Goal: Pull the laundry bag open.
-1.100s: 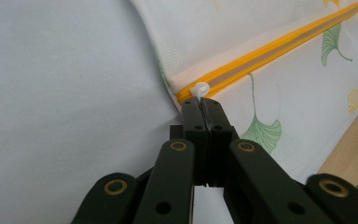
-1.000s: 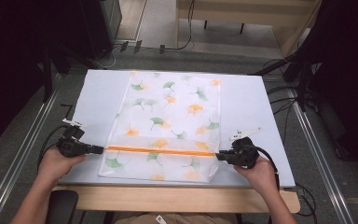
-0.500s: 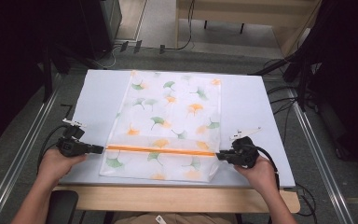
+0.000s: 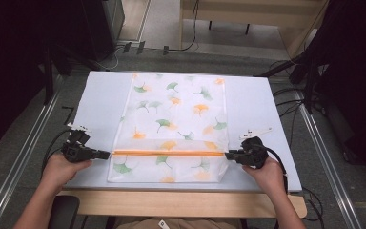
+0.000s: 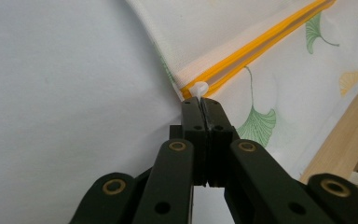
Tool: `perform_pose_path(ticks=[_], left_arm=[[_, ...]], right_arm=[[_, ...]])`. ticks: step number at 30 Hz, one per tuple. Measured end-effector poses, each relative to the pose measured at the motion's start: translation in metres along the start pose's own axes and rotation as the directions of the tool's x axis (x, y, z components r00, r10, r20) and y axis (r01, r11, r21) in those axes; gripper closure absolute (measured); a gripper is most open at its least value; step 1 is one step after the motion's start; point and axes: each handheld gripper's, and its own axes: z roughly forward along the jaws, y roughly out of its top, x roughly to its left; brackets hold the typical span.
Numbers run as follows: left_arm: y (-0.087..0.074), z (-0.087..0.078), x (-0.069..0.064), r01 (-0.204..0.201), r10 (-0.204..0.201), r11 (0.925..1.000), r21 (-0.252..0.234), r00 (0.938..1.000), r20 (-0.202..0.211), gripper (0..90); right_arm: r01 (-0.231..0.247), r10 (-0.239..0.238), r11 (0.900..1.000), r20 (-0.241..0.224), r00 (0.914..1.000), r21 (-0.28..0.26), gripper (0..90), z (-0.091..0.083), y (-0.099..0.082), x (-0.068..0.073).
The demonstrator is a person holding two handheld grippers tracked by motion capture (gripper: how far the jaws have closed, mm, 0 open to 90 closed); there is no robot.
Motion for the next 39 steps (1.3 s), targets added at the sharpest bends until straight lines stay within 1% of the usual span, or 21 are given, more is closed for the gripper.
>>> perform_pose_path(ticks=[3, 4, 7, 9, 10, 13, 14, 16, 18, 19, 21, 25, 28, 31, 33, 37, 38, 39], left_arm=[[-0.001, 0.000, -0.002, 0.002, -0.002, 1.0000, -0.002, 1.0000, 0.007, 90.0], [-0.001, 0.000, -0.003, 0.000, 0.000, 1.0000, 0.000, 1.0000, 0.002, 90.0], [-0.002, 0.002, -0.005, -0.006, 0.006, 1.0000, 0.000, 0.9999, 0.012, 90.0], [-0.002, 0.002, -0.008, -0.012, 0.012, 0.9999, 0.005, 0.9998, 0.015, 90.0], [-0.003, 0.003, -0.008, -0.018, 0.018, 0.9998, 0.010, 0.9998, 0.012, 90.0], [-0.004, 0.002, -0.007, -0.017, 0.017, 0.9998, 0.007, 0.9999, 0.002, 90.0], [-0.004, 0.002, -0.007, -0.020, 0.020, 0.9998, 0.003, 0.9997, -0.010, 90.0], [-0.004, 0.002, -0.007, -0.028, 0.027, 0.9995, -0.014, 0.9995, -0.014, 89.0], [-0.004, 0.002, -0.006, -0.033, 0.032, 0.9993, -0.020, 0.9994, -0.012, 85.9], [-0.004, 0.001, -0.006, -0.044, 0.044, 0.9987, -0.024, 0.9990, -0.009, 84.0], [-0.004, 0.001, -0.007, -0.054, 0.054, 0.9980, -0.032, 0.9985, -0.009, 80.2], [-0.003, -0.001, -0.009, -0.062, 0.061, 0.9965, -0.056, 0.9978, -0.025, 71.8], [-0.003, -0.002, -0.010, -0.075, 0.073, 0.9950, -0.067, 0.9969, -0.028, 67.2], [-0.002, -0.002, -0.011, -0.078, 0.075, 0.9940, -0.077, 0.9965, -0.035, 61.1], [-0.002, -0.003, -0.011, -0.085, 0.082, 0.9929, -0.083, 0.9959, -0.037, 58.1], [-0.002, -0.006, -0.012, -0.089, 0.084, 0.9900, -0.109, 0.9952, -0.050, 52.3], [-0.002, -0.007, -0.011, -0.091, 0.085, 0.9882, -0.124, 0.9951, -0.049, 50.2], [-0.002, -0.008, -0.011, -0.086, 0.080, 0.9881, -0.127, 0.9955, -0.051, 47.4]], right_arm=[[-0.002, 0.002, 1.0000, 0.001, 1.0000, -0.005, 82.7, 0.001, 0.001, -0.003], [-0.008, 0.008, 0.9999, 0.002, 1.0000, -0.006, 82.5, 0.001, 0.001, -0.004], [-0.006, 0.006, 0.9999, 0.003, 1.0000, -0.013, 82.2, 0.001, 0.002, -0.007], [-0.016, 0.016, 0.9997, 0.007, 0.9999, -0.016, 82.0, 0.001, 0.003, -0.008], [-0.016, 0.017, 0.9997, 0.008, 0.9998, -0.020, 82.0, 0.001, 0.003, -0.009], [-0.030, 0.030, 0.9994, -0.004, 0.9995, -0.019, 81.5, 0.000, 0.004, -0.010], [-0.031, 0.031, 0.9993, -0.006, 0.9995, -0.020, 80.9, 0.000, 0.004, -0.010], [-0.030, 0.029, 0.9994, -0.009, 0.9995, -0.017, 79.6, 0.000, 0.004, -0.010], [-0.026, 0.026, 0.9996, -0.006, 0.9996, -0.015, 76.5, 0.000, 0.003, -0.010], [-0.028, 0.028, 0.9995, -0.007, 0.9996, -0.016, 74.8, -0.001, 0.003, -0.010], [-0.031, 0.031, 0.9993, -0.009, 0.9995, -0.023, 71.9, -0.001, 0.003, -0.009], [-0.017, 0.017, 0.9993, -0.006, 0.9998, -0.034, 64.2, -0.002, 0.003, -0.006], [-0.011, 0.010, 0.9989, -0.009, 0.9999, -0.046, 60.5, -0.003, 0.004, -0.004], [0.004, -0.004, 0.9976, -0.009, 1.0000, -0.070, 55.6, -0.004, 0.004, -0.003], [0.011, -0.011, 0.9968, -0.001, 0.9999, -0.080, 53.6, -0.005, 0.004, -0.003], [0.015, -0.015, 0.9951, -0.002, 0.9999, -0.097, 50.8, -0.008, 0.003, -0.004], [0.010, -0.010, 0.9944, 0.000, 1.0000, -0.106, 49.8, -0.009, 0.003, -0.004], [0.009, -0.009, 0.9931, 0.003, 1.0000, -0.117, 47.9, -0.011, 0.002, -0.005]])
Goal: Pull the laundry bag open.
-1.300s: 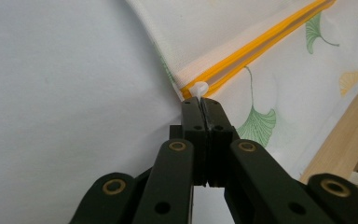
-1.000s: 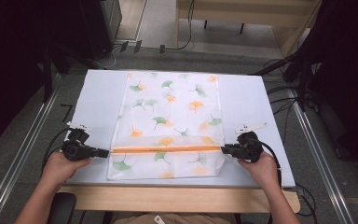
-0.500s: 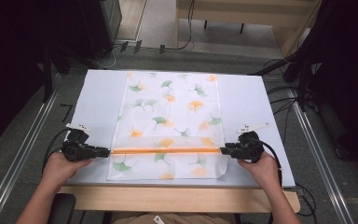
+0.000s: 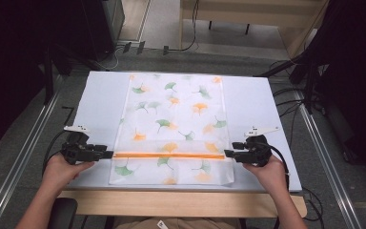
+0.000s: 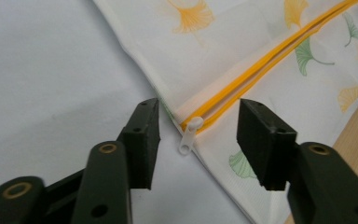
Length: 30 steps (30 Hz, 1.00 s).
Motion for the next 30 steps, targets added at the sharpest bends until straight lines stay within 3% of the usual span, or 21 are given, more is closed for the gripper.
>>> perform_pose_path(ticks=[8, 16, 26, 30], left_arm=[[-0.001, -0.008, 0.004, 0.001, -0.002, 0.9986, -0.052, 0.9998, -0.019, 40.3], [-0.002, -0.015, 0.009, -0.007, 0.000, 0.9960, -0.089, 0.9972, -0.074, 38.0], [-0.003, -0.021, 0.020, 0.022, -0.035, 0.9926, -0.119, 0.9937, -0.107, 37.2], [-0.004, -0.021, 0.026, 0.027, -0.044, 0.9916, -0.126, 0.9905, -0.130, 37.2]], right_arm=[[-0.004, 0.006, 0.9978, 0.029, 0.9996, -0.066, 40.3, -0.012, -0.005, -0.010], [0.004, 0.002, 0.9944, 0.054, 0.9986, -0.105, 37.0, -0.020, -0.009, -0.019], [0.007, 0.005, 0.9943, 0.111, 0.9938, -0.106, 33.2, -0.023, -0.019, -0.034], [-0.016, 0.030, 0.9939, 0.131, 0.9909, -0.109, 32.9, -0.026, -0.024, -0.043]])
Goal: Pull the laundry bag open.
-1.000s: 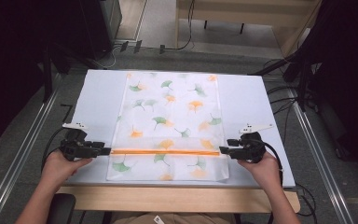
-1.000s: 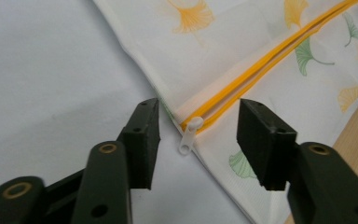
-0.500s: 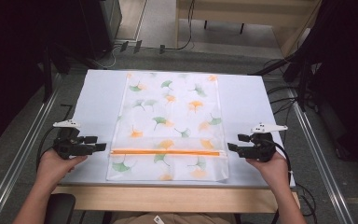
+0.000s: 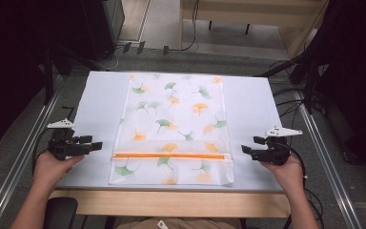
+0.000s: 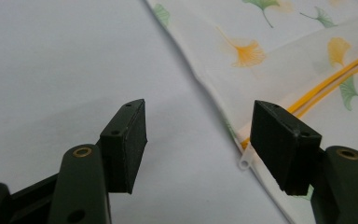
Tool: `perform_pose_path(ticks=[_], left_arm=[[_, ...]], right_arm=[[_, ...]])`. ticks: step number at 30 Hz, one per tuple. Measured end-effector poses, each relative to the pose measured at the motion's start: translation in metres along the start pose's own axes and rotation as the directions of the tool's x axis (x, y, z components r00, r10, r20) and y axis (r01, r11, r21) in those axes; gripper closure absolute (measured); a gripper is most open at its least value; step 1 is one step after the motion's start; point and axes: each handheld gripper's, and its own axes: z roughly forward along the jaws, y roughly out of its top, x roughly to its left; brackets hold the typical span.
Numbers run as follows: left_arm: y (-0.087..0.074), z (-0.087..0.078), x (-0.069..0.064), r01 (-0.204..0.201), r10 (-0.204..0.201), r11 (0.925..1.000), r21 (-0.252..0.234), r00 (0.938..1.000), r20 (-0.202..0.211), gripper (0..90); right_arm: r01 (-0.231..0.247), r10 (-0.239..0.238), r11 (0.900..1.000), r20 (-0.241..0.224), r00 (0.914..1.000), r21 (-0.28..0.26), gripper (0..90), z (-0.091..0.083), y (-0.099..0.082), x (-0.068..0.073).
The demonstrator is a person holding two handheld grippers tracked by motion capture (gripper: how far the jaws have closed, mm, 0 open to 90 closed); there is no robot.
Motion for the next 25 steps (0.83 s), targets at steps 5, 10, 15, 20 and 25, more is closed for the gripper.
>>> perform_pose_path(ticks=[5, 10, 15, 20, 25], left_arm=[[-0.0011, 0.0020, 0.0059, 0.005, -0.005, 1.0000, 0.001, 0.9993, -0.038, 36.9], [-0.0008, 0.0037, 0.0102, 0.013, -0.013, 0.9999, 0.001, 0.9985, -0.054, 35.9], [-0.0003, 0.0052, 0.0106, 0.012, -0.012, 0.9999, 0.004, 0.9977, -0.067, 35.4], [-0.0001, 0.0067, 0.0103, 0.008, -0.007, 0.9999, 0.008, 0.9970, -0.077, 34.1], [0.0005, 0.0080, 0.0110, 0.011, -0.010, 0.9999, 0.005, 0.9958, -0.091, 32.7]], right_arm=[[-0.012, 0.012, 0.9999, 0.014, 0.9998, -0.002, 32.9, -0.0007, -0.0023, -0.0045], [-0.015, 0.015, 0.9999, 0.027, 0.9995, 0.006, 32.4, 0.0010, -0.0034, -0.0061], [-0.017, 0.016, 0.9998, 0.036, 0.9992, 0.011, 32.3, 0.0016, -0.0046, -0.0069], [-0.015, 0.015, 0.9998, 0.036, 0.9993, 0.012, 32.3, 0.0014, -0.0053, -0.0073], [-0.011, 0.010, 0.9998, 0.035, 0.9993, 0.015, 31.7, 0.0019, -0.0062, -0.0077]])
